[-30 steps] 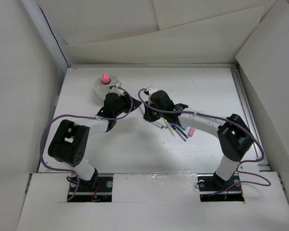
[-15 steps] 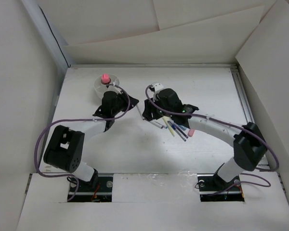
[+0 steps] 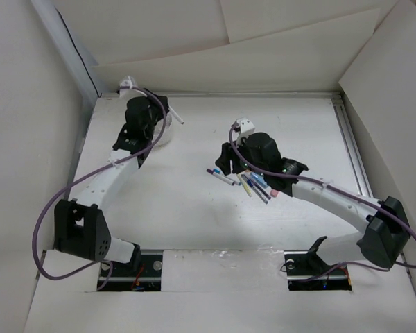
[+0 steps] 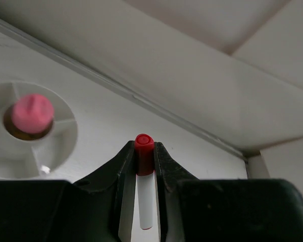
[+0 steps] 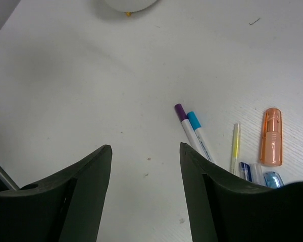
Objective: Sort the stationery into containers
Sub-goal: Place the pen in the storage box.
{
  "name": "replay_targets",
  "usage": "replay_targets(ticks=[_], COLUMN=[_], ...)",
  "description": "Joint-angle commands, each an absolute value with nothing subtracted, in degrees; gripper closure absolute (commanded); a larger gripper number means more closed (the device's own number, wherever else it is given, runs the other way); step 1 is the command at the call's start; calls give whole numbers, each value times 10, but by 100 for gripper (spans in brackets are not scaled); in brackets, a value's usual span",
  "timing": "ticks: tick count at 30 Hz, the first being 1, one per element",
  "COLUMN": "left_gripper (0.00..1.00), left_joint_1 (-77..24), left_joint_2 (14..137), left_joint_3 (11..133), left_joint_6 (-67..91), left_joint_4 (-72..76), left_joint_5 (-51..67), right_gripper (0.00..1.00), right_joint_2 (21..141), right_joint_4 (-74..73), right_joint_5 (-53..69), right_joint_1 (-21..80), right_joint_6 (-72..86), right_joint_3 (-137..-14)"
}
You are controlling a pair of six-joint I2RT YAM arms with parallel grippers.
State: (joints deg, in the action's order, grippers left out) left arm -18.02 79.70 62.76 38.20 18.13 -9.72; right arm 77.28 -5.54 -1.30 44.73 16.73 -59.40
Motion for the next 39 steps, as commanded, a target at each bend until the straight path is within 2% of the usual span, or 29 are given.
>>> replay_targets(ticks=[1,10,25,39], left_gripper=[95,94,94,94], left_joint_1=[-136,20,8,-21], left_joint_2=[807,867,1010,1092], left_joint_3=[670,758,837,855], left_joint_6=[366,353,295,274], left_joint_4=[138,81,111,177], left_joint_5=[-168,-168,-279,-281], right_gripper=[38,38,38,38], right_joint_2=[748,736,736,746], right_joint_4=[-36,-36,-36,-36], right_joint_5=[-29,-34,-40,-63], right_joint_1=[452,452,452,452], right_joint_6=[173,173,173,173], right_joint_3=[-586,-580,-575,-575])
